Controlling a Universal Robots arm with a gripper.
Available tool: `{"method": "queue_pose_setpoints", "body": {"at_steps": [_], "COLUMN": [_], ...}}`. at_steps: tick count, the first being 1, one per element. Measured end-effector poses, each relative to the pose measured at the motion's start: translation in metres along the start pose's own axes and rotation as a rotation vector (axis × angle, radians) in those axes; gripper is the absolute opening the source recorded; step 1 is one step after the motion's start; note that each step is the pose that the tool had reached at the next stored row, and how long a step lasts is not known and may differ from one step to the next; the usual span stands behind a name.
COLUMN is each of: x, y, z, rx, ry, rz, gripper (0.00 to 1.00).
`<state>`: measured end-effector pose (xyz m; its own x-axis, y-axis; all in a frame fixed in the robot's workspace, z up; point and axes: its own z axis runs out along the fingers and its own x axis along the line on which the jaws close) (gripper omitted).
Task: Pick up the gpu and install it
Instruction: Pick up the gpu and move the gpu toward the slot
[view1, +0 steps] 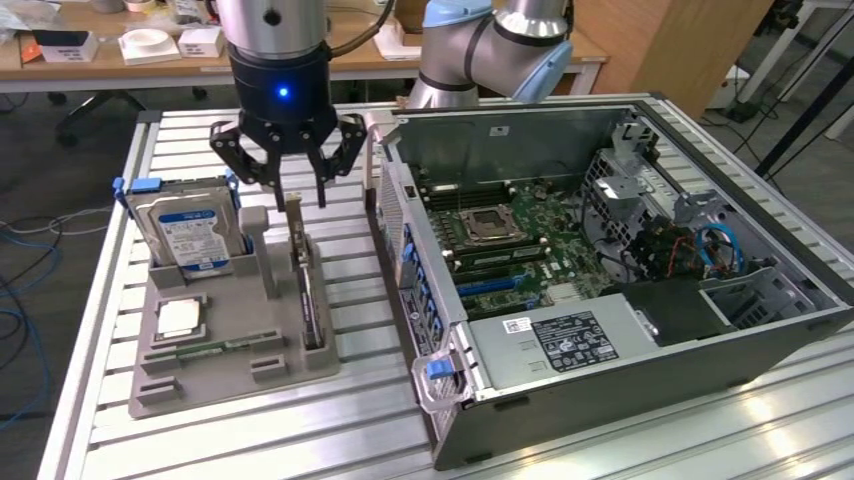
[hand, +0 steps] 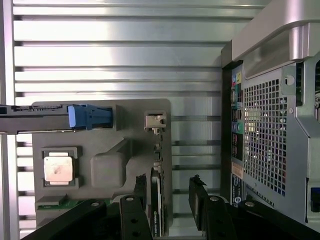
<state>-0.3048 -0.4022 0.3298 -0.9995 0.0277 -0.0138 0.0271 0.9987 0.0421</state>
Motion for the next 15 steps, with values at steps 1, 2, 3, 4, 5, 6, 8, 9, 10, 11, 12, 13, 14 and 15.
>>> {"method": "queue_pose_setpoints", "body": {"at_steps": [1, 2, 3, 4, 5, 6, 8, 9, 10, 11, 12, 13, 14, 15], "x": [0.0000, 0.0000, 0.0000, 0.0000, 0.0000, 0.0000, 0.0001, 0.0001, 0.0001, 0.0001, 0.0001, 0.0001, 0.0001, 0.0001], "y": [0.0000, 0.0000, -0.0001, -0.0001, -0.0001, -0.0001, -0.0002, -0.0002, -0.0002, -0.0002, -0.0002, -0.0003, -0.0003, -0.0003], "z": [0.0005, 0.0009, 0.0014, 0.0019, 0.0023, 0.0028, 0.0038, 0.0043, 0.0048, 0.0052, 0.0057, 0.0062, 0.0067, 0.0072], "rx": [0.0000, 0.0000, 0.0000, 0.0000, 0.0000, 0.0000, -0.0001, -0.0001, 0.0000, 0.0000, 0.0000, 0.0000, 0.0000, 0.0000], "ry": [0.0000, 0.0000, 0.0000, 0.0000, 0.0000, 0.0000, -0.0001, -0.0001, 0.0000, 0.0000, -0.0001, 0.0000, -0.0001, 0.0000], "rz": [0.000, 0.000, 0.000, 0.000, 0.000, 0.000, 0.000, 0.000, 0.000, 0.000, 0.000, 0.000, 0.000, 0.000], "gripper": [0.47, 0.47, 0.47, 0.47, 0.47, 0.47, 0.47, 0.47, 0.47, 0.47, 0.47, 0.47, 0.47, 0.47]}}
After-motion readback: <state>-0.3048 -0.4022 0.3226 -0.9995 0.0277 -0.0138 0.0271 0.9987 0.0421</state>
